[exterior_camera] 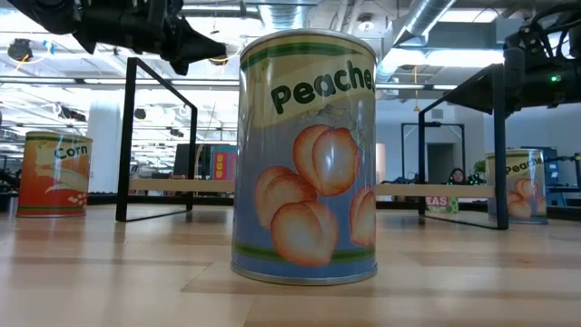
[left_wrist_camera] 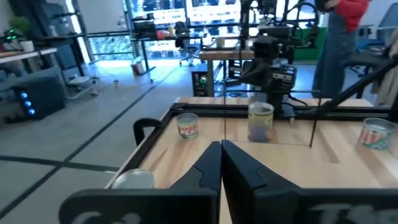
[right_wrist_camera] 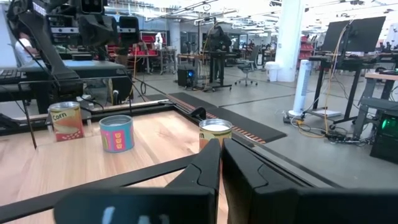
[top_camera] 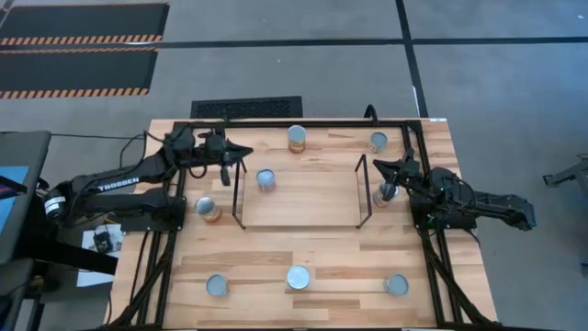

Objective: Pick and place cans onto a shelf
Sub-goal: Put the top canned peaches on the shelf

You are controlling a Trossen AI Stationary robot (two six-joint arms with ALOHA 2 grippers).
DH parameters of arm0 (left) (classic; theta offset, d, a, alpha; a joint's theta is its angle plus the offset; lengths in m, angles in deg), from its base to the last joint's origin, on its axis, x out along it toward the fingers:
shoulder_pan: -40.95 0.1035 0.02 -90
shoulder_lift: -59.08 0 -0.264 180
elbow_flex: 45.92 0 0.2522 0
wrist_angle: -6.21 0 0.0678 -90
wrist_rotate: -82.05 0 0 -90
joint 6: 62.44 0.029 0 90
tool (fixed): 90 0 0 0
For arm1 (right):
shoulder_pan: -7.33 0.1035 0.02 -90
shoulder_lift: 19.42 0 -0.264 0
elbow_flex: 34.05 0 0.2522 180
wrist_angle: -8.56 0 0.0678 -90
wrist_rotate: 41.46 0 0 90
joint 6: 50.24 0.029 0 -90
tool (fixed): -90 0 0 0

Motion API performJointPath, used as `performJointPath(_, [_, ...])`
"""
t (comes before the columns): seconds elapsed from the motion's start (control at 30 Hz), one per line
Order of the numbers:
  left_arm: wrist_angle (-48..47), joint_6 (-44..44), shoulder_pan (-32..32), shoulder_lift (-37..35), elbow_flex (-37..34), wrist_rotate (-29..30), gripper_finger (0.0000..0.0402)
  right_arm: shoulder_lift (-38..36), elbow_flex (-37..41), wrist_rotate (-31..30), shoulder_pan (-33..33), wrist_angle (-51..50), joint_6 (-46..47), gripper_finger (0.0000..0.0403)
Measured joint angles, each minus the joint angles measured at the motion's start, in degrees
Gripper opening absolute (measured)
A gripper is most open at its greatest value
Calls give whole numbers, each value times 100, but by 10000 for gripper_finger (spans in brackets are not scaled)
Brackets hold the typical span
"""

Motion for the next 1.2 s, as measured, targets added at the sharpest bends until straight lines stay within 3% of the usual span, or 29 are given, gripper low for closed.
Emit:
performJointPath(0.3, [256,16,141,1,-1,-115,0,-9,-57,42,7,909,534,42])
performJointPath(0.47, [782,-146,140,2,-249,-128,0,63,-815,446,191,238,397,12])
performJointPath(0.7, [1416,-399,169,0,-662,-109,0,1096,-2111,-413,784,-1432,619,5])
performJointPath(0.87, [1473,-408,169,-11,-763,-58,0,2323,-3119,-1005,1283,-3184,1512,4])
performJointPath(1.07, [1482,-326,287,-7,-763,78,0,3635,-4331,-1022,1860,-5676,3166,4])
performJointPath(1.2, [1439,-393,461,-4,-763,79,0,4245,-4759,-618,2251,-7102,4236,5])
